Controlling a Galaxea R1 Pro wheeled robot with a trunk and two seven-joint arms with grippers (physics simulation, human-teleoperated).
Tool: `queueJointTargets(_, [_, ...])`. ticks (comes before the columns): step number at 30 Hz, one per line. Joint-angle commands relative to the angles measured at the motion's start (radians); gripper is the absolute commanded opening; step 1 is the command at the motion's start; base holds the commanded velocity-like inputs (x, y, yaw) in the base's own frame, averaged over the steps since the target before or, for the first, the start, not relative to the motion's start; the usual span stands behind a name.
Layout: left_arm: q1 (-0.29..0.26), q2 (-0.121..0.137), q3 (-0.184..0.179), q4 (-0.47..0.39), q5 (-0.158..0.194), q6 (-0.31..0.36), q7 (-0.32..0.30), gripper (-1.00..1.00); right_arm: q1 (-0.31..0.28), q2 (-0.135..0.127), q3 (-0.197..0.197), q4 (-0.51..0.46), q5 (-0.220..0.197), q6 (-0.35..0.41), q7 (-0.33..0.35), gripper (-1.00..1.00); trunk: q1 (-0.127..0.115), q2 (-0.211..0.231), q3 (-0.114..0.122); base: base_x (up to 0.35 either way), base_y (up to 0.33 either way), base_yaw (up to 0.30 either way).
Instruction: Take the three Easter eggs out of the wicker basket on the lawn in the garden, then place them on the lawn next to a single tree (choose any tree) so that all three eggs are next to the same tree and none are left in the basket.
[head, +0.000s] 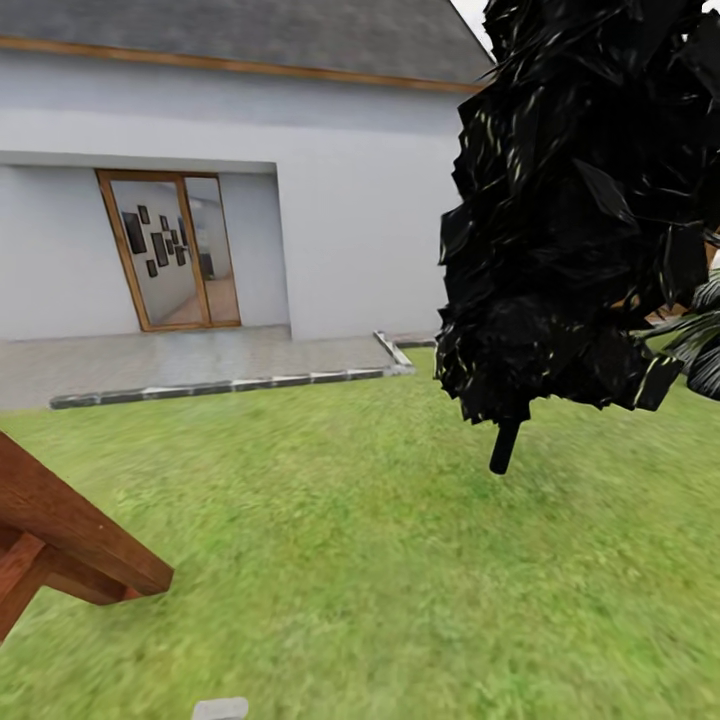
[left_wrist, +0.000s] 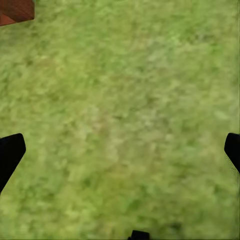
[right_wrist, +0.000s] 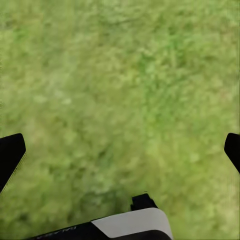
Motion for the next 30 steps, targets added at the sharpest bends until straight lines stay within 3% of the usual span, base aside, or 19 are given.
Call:
queueJointTargets(1, [0.0,0.0,0.0,0.002,0.0,-0.004,0.003,1.0,0.0,0.001,0.0,0.001,-0.01,-0.006,-0.001,1.0,0.001,-0.001,0.0,0.327,0.0,0.0])
queueJointTargets(14, [0.0,-0.001,0.0,0.003,0.0,-0.003,0.003,1.0,0.0,0.001,0.0,0.001,-0.01,-0.005,-0.001,1.0,0.001,-0.001,0.0,0.327,0.0,0.093])
queueJointTargets(30, [0.0,0.0,0.0,0.003,0.0,-0.003,0.003,1.0,-0.001,0.001,0.0,0.001,-0.01,-0.006,-0.001,1.0,0.001,-0.001,0.0,0.327,0.0,0.007])
